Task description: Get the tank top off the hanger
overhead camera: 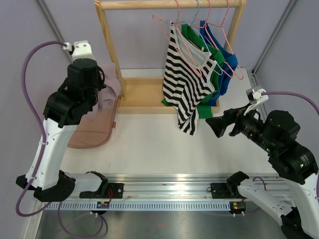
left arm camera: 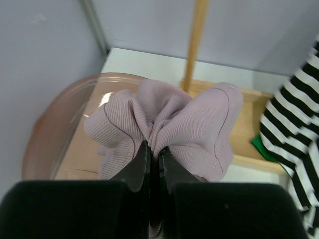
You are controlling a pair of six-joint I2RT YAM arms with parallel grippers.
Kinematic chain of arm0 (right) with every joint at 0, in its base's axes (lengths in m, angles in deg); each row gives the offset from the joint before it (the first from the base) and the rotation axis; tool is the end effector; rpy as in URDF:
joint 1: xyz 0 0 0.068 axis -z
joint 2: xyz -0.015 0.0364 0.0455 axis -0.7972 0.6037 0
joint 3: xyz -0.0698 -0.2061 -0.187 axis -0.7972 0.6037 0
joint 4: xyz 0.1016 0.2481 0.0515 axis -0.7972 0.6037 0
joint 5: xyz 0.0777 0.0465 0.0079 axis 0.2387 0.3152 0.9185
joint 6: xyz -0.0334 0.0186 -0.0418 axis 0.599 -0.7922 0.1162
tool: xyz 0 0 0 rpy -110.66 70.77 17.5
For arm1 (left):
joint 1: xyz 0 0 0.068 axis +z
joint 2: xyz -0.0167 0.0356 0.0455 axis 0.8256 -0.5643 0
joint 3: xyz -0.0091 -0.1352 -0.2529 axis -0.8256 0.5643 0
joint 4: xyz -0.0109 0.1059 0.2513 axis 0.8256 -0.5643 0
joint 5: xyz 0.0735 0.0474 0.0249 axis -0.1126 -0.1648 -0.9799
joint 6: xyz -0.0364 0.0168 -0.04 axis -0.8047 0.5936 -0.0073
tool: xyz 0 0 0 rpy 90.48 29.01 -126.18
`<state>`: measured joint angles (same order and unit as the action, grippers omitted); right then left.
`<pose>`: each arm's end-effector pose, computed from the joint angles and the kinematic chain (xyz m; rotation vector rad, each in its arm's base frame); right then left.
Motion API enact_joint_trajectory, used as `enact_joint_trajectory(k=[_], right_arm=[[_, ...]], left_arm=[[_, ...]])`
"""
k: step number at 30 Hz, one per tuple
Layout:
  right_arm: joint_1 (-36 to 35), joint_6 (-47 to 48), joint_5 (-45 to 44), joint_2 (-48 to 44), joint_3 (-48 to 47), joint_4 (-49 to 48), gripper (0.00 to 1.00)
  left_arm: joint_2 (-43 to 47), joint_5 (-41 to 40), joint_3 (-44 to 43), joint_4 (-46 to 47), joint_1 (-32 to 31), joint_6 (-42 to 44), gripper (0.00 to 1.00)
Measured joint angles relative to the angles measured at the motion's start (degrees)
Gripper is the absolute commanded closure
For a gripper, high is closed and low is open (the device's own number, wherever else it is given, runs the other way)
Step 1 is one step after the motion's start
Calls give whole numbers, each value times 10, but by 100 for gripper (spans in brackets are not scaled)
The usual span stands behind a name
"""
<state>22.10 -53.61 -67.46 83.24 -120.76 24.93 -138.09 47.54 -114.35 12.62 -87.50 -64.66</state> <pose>0.0802 0.0522 0.4741 -0.3454 1.7676 0.6374 0.1915 -0.0889 0.5369 -0.1768 1.8621 0.1291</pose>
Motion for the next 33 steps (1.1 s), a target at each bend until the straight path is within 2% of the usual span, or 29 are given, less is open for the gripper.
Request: enact_joint_trajectory(k=[7, 8, 9, 10, 11, 15, 22, 33], right_arm=[[0, 9, -14, 4, -13, -2, 0], [0, 10, -19, 3, -14, -2, 1], [0, 10, -24, 3, -14, -2, 0], [0, 10, -29, 4, -16, -2, 0], [0, 10, -33, 4, -17, -1, 1], [0, 10, -57, 8, -30, 1, 0], [0, 11, -111, 35, -55, 7, 1], [0, 29, -265, 152, -133, 34, 2]], left_arm=[[-6, 74, 19, 14, 186, 17, 99], [-9, 87, 25, 14, 205, 17, 87], [-16, 101, 33, 14, 226, 19, 35], [-23, 111, 40, 14, 244, 22, 16], [-30, 119, 47, 16, 259, 21, 1], [-52, 148, 60, 20, 286, 16, 1], [-38, 216, 69, 23, 288, 16, 1], [138, 394, 246, 85, 267, 5, 1]])
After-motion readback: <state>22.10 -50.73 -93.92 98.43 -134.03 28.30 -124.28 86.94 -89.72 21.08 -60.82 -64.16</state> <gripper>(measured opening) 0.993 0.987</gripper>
